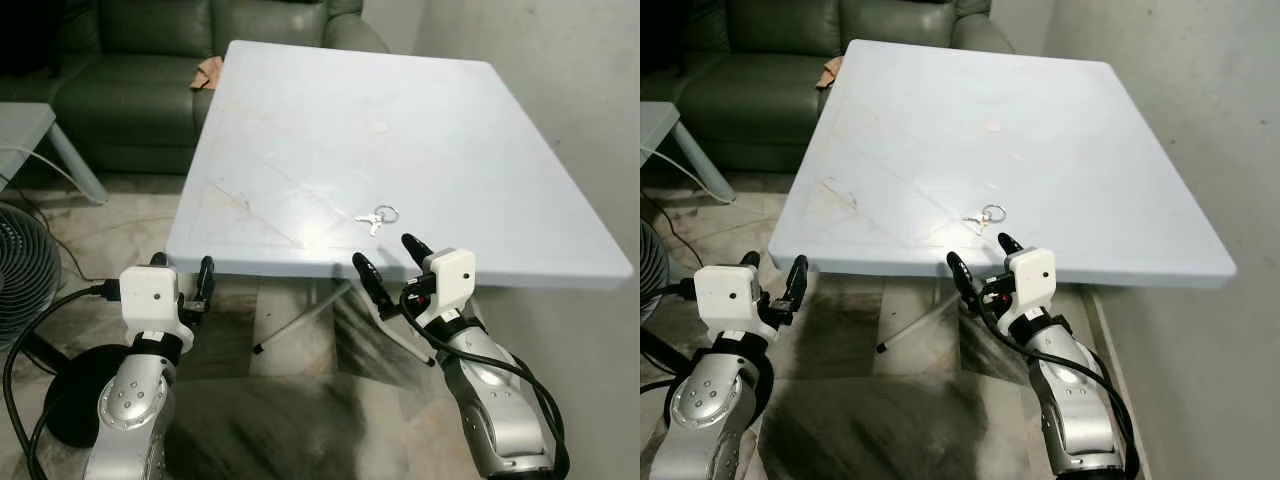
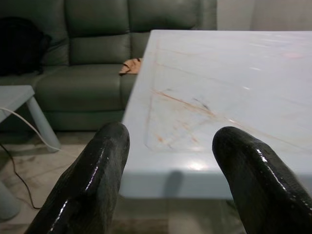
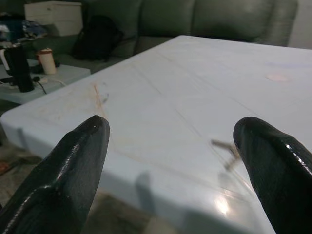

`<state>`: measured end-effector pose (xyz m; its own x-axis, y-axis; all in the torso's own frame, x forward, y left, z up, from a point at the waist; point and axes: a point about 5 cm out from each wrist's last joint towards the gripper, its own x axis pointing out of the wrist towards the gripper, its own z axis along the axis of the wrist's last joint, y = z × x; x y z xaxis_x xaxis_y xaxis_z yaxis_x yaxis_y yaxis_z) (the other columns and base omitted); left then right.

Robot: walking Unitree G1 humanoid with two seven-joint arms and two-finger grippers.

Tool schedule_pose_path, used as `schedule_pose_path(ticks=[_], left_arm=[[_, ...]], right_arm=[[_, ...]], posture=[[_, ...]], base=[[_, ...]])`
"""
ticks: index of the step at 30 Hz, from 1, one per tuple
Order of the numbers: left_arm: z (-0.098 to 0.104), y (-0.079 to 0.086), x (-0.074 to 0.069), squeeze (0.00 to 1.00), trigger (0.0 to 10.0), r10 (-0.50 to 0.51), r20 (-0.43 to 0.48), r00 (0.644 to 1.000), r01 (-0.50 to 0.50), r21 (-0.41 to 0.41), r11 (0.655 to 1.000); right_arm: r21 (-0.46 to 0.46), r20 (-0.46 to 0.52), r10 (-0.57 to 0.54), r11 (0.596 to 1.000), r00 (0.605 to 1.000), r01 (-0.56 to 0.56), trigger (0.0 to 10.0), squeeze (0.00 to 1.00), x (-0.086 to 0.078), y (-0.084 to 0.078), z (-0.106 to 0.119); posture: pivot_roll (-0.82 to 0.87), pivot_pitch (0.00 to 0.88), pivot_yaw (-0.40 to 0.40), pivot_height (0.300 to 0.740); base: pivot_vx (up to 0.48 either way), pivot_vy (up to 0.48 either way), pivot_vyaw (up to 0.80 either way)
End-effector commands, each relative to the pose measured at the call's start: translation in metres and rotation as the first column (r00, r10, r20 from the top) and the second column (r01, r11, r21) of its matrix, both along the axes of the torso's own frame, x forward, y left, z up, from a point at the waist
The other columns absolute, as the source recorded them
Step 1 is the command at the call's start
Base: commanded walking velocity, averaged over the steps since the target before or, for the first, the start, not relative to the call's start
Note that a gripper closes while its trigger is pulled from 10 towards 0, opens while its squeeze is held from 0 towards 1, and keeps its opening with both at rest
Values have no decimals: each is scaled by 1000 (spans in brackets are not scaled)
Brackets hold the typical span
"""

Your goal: Hang keys on a hook

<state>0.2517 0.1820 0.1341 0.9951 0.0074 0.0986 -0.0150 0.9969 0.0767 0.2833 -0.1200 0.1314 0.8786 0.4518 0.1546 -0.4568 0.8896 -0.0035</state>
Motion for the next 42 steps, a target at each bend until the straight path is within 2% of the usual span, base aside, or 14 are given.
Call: schedule_pose_path(ticks=[1,12,19,23,31,36,42], left_arm=[[1,-2,0,0,10000,-10,-2,1000,10,9,1000],[2,-2,2,0,10000,-8,5,1000,8,16,1000],[3,-7,0,0,10000,-14,33,999,12,42,999],[2,-8,1,0,10000,-18,32,999,17,23,1000],[1,-16,-3,0,10000,-105,41,994,103,33,994],[-3,-30,-9,0,10000,-201,32,979,200,42,979],[-8,-38,-13,0,10000,-252,10,968,251,53,966]], right_arm=[[-1,15,-2,1000,1000,2,10000,0,-1,-1,5],[0,14,3,1000,1000,-3,10000,0,0,0,5],[-8,14,7,1000,1000,-7,10000,0,1,-1,5],[-12,12,9,1000,1000,-9,10000,0,2,-1,5],[-103,18,63,993,998,-61,10000,0,7,-4,5],[-212,27,142,968,990,-133,10000,0,14,-5,8],[-247,13,218,947,976,-208,10000,0,23,-4,14]], posture=[[-85,131,-45,740],[-84,125,-46,740],[-83,126,-50,740],[-82,125,-53,740],[-83,120,-57,740],[-82,120,-58,740],[-77,128,-67,740]], base=[[439,0,0],[431,0,0],[146,0,0],[0,0,0],[0,0,0],[0,0,0],[0,0,0]])
